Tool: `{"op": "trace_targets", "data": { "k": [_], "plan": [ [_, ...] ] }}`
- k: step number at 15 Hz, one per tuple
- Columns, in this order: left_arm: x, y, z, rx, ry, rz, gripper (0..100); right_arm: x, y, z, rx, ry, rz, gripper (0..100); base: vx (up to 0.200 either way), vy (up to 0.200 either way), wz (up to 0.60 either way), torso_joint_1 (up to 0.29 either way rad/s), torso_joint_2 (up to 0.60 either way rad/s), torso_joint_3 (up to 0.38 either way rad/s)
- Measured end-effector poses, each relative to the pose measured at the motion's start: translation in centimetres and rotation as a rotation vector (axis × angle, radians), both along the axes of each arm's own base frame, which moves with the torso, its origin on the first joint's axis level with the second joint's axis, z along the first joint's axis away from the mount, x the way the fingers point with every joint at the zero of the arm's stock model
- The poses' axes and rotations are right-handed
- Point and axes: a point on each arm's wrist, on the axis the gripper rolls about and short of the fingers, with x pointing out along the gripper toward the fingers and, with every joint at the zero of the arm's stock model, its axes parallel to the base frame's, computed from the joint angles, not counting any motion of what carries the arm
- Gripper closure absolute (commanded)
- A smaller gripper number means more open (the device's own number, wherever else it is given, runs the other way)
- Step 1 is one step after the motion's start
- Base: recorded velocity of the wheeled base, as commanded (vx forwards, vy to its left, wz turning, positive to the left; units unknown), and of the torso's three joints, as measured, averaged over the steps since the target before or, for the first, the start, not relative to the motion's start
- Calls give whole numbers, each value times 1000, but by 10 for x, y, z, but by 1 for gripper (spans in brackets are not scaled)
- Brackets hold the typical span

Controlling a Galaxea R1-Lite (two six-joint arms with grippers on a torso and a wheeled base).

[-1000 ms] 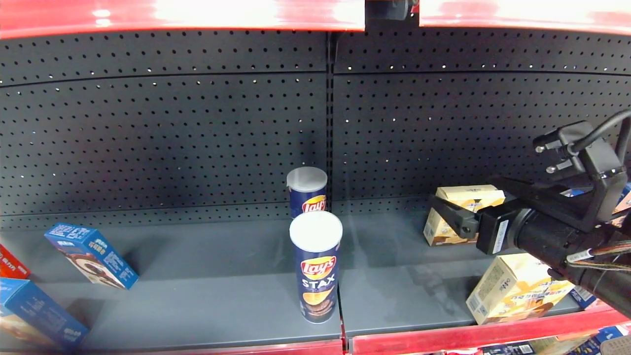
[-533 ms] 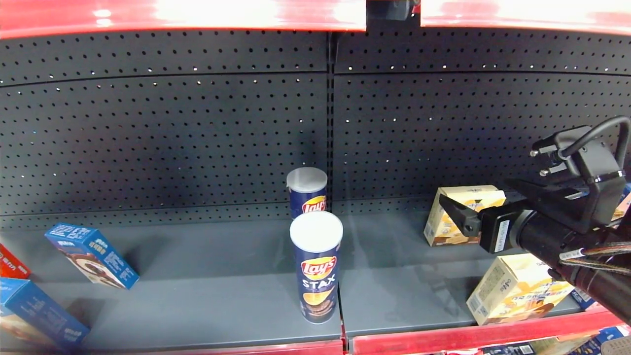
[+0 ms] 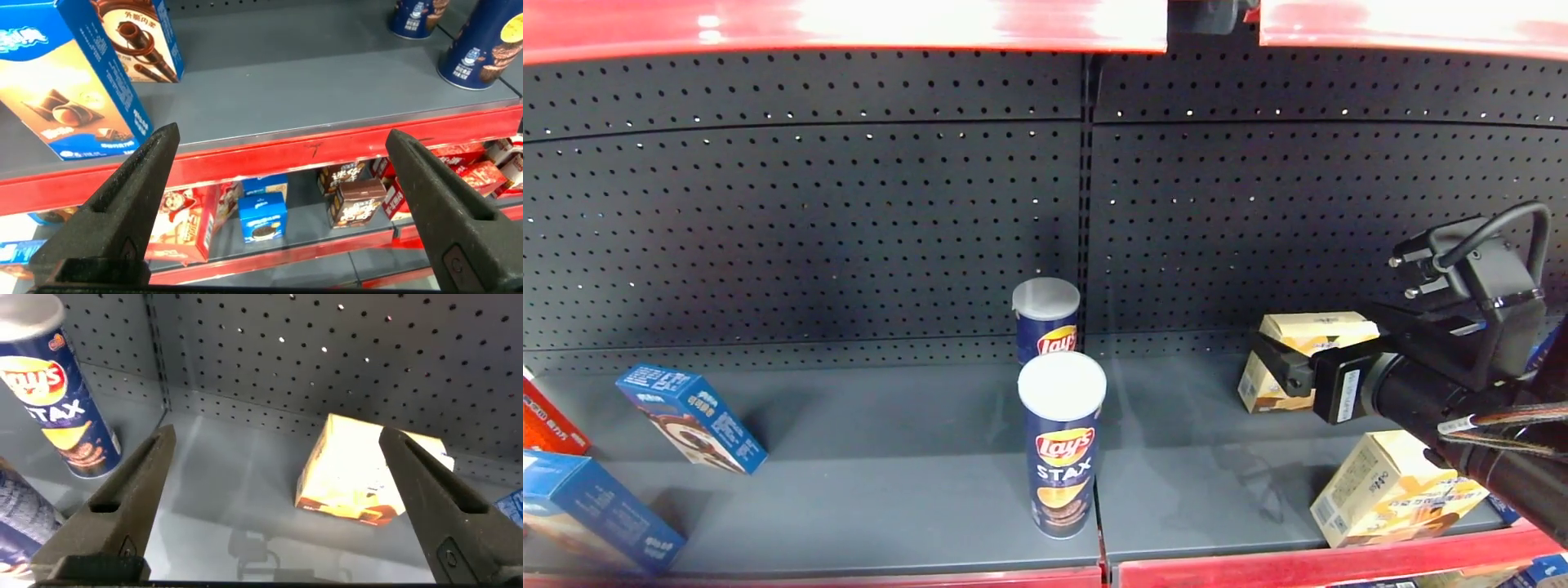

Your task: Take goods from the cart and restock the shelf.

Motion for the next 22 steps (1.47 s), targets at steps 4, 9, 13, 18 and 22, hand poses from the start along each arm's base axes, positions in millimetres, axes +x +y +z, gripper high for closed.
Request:
{"op": "trace_targets", "data": {
  "k": [4, 9, 13, 18, 22],
  "plan": [
    [0, 0, 0, 0, 0, 0, 0, 0, 0, -3, -6, 7, 1, 0, 0, 0, 150, 1, 2, 1],
    [0, 0, 0, 0, 0, 0, 0, -3, -8, -10, -52, 69, 9, 0, 0, 0, 0, 0, 0, 0],
    [0, 0, 0, 0, 0, 0, 0, -25, -22, -25, -84, 125, 137, 0, 0, 0, 0, 0, 0, 0],
    [0, 0, 0, 0, 0, 1, 0, -51, -37, -46, -121, 154, 263, 0, 0, 0, 0, 0, 0, 0],
    [0, 0, 0, 0, 0, 0, 0, -43, -31, -54, -146, 184, 197, 0, 0, 0, 0, 0, 0, 0]
  ]
}}
